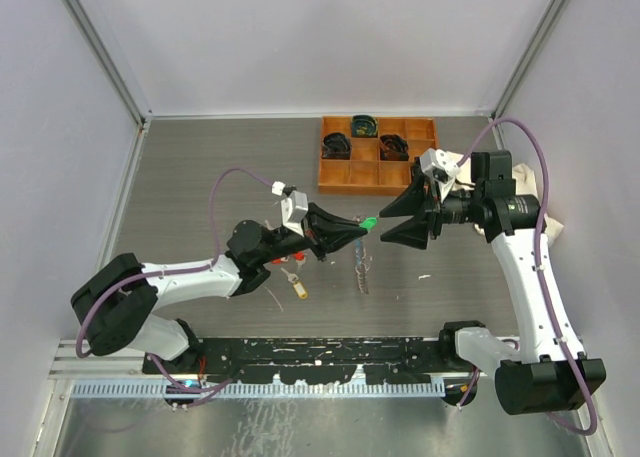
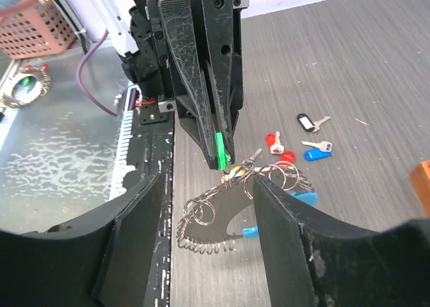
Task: Remove the keys from the keyring
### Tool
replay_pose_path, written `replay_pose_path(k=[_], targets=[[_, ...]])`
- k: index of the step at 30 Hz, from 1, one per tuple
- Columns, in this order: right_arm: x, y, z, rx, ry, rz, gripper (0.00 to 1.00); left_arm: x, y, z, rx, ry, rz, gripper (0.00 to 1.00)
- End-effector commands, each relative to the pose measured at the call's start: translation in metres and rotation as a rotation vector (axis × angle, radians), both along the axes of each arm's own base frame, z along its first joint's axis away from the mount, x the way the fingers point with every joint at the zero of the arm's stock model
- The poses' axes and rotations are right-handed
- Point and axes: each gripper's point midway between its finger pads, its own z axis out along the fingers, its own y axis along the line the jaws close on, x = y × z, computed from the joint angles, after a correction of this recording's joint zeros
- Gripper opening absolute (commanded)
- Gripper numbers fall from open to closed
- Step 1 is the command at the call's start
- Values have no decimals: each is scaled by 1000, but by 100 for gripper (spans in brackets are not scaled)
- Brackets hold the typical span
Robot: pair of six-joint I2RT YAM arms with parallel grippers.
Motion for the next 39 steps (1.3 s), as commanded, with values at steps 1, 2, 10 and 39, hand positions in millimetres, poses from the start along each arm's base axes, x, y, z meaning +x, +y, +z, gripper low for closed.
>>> replay_pose_path(k=[1, 2, 10, 39], targets=[[-6, 4, 21, 84, -7, 63, 61, -11, 16, 58, -176, -75, -5, 0], [-6, 4, 21, 84, -2, 62, 61, -11, 15, 59, -177, -70, -12, 0], [-5, 5, 21, 97, 25, 76, 57, -15, 8, 60, -186, -50, -58, 0], [-9, 11, 20, 93, 38, 100, 25, -14, -6, 58, -171, -19, -95, 0]])
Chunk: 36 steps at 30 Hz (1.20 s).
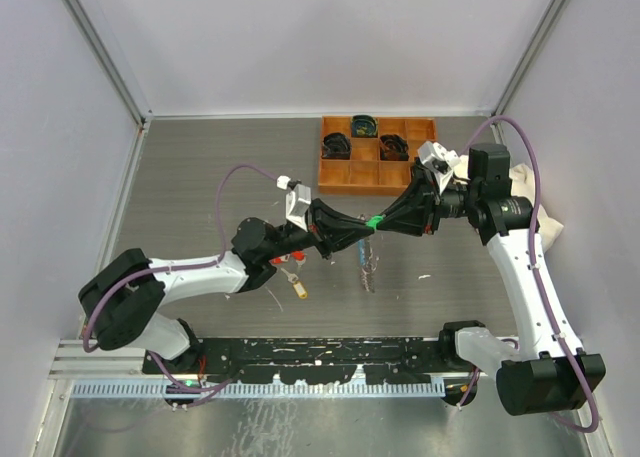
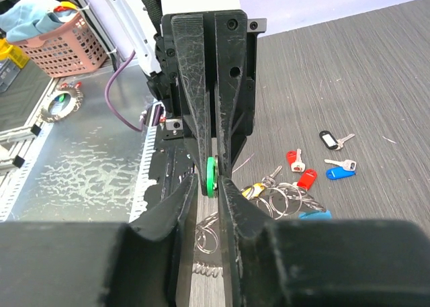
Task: Remove the keys from the keyring
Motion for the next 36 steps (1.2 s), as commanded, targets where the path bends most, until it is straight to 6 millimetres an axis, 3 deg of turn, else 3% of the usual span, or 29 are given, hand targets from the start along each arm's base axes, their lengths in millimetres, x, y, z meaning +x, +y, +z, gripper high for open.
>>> replay_pose_path(k=[1, 3, 7, 11, 12, 14, 16, 19, 23, 27, 32, 36], targets=[[-8, 1, 12, 18, -53, 28, 25, -7, 3, 40, -112, -71, -20, 0], [-8, 1, 12, 20, -55, 30, 21, -7, 2, 40, -112, -71, -24, 0], [-9, 2, 13, 22, -55, 34, 3, -7, 3, 41, -114, -70, -24, 0], [-4, 1, 12, 5, -63, 6, 1, -7, 3, 39, -102, -61, -25, 0], [-3, 1, 11, 1, -64, 1, 1, -6, 3, 38, -96, -56, -24, 6], [-2, 1, 11, -4, -68, -6, 1, -5, 8, 32, -70, -41, -18, 28], [-2, 1, 11, -8, -69, -12, 1, 0, 16, 29, -34, -20, -5, 38], [1, 0, 10, -17, -75, -23, 1, 6, 26, 25, 67, 14, 5, 49], [7, -1, 8, -43, -82, -52, 1, -2, 36, 39, 204, -6, -16, 59], [12, -4, 2, -91, -127, -83, 1, -9, 36, 45, 290, -9, -68, 62], [11, -6, -4, -120, -168, -62, 1, 1, 24, 54, 314, -2, -73, 61], [11, -8, -11, -144, -208, -50, 1, 6, 13, 43, 305, -52, -95, 60]])
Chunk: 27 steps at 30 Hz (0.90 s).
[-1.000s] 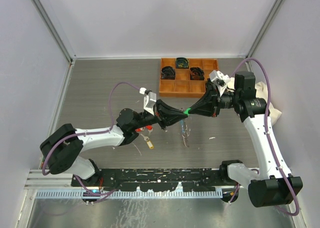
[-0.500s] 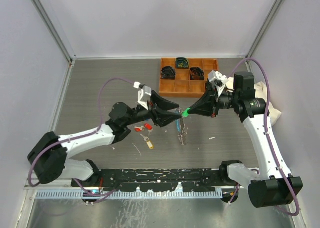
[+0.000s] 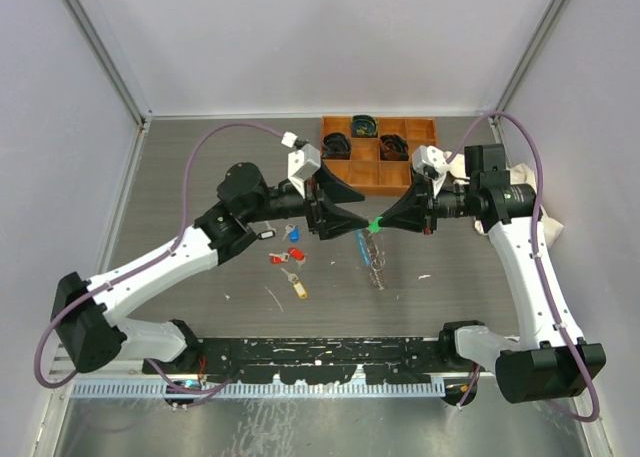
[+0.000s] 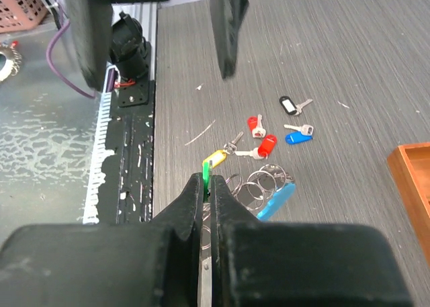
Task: Remove the keys from the keyring
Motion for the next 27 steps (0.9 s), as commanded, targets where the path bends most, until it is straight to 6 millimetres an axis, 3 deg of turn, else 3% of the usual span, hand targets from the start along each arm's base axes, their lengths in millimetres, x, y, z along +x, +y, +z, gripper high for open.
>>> replay_pose_path(k=[1, 5, 7, 10, 17, 21, 27], targets=[[-6, -1, 6, -26, -112, 37, 1, 2, -8, -20, 15, -49, -29, 59], [-8, -4, 1, -48, -121, 26, 1, 3, -3, -29, -26, -53, 27, 57], [-9, -4, 2, -47, -120, 24, 1, -8, 4, -21, -48, -99, 50, 57], [-11, -4, 1, -45, -114, 24, 1, -20, 4, -29, -16, -159, 66, 58], [-9, -4, 3, -51, -122, 19, 1, -8, 5, -32, -10, -159, 141, 55], [-8, -4, 4, -48, -114, 22, 1, -1, -6, -35, 6, -161, 133, 49], [-7, -3, 1, -45, -102, 29, 1, 10, -22, -48, 36, -164, 127, 48]])
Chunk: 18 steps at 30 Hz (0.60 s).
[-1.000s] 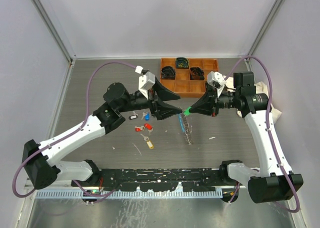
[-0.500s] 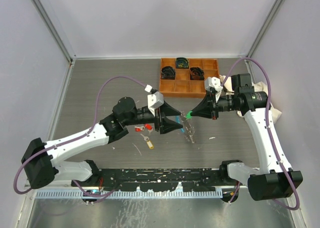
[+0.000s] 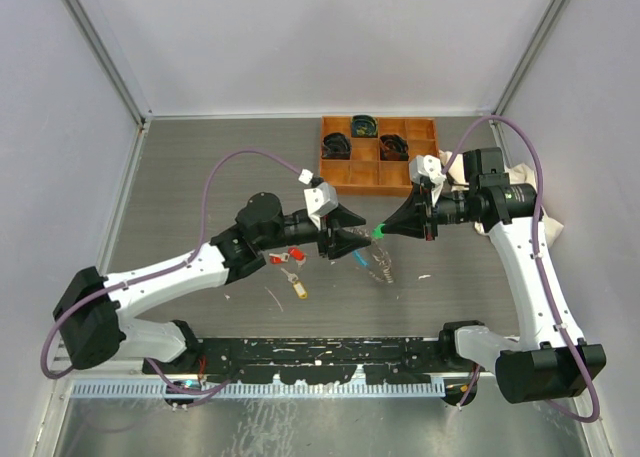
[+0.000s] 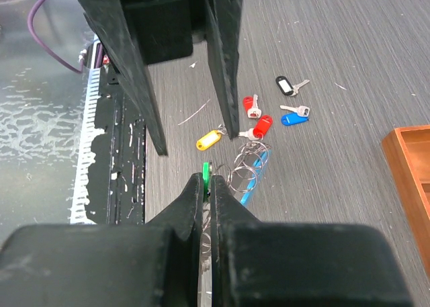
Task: Remove the keys from the keyring
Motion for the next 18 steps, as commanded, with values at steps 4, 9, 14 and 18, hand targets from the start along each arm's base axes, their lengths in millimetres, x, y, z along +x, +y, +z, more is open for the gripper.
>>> replay_pose_path(k=[4, 9, 14, 18], targets=[[-1, 5, 18, 32, -59, 38, 1, 13, -17, 25, -57, -72, -3, 46], [0, 7, 14, 26, -51, 47, 1, 16, -21, 23, -59, -68, -4, 44], [0, 8, 14, 23, -50, 51, 1, 16, -27, 20, -56, -55, -26, 38], [-1, 8, 15, 25, -51, 54, 1, 14, -30, 17, -56, -39, -50, 38]])
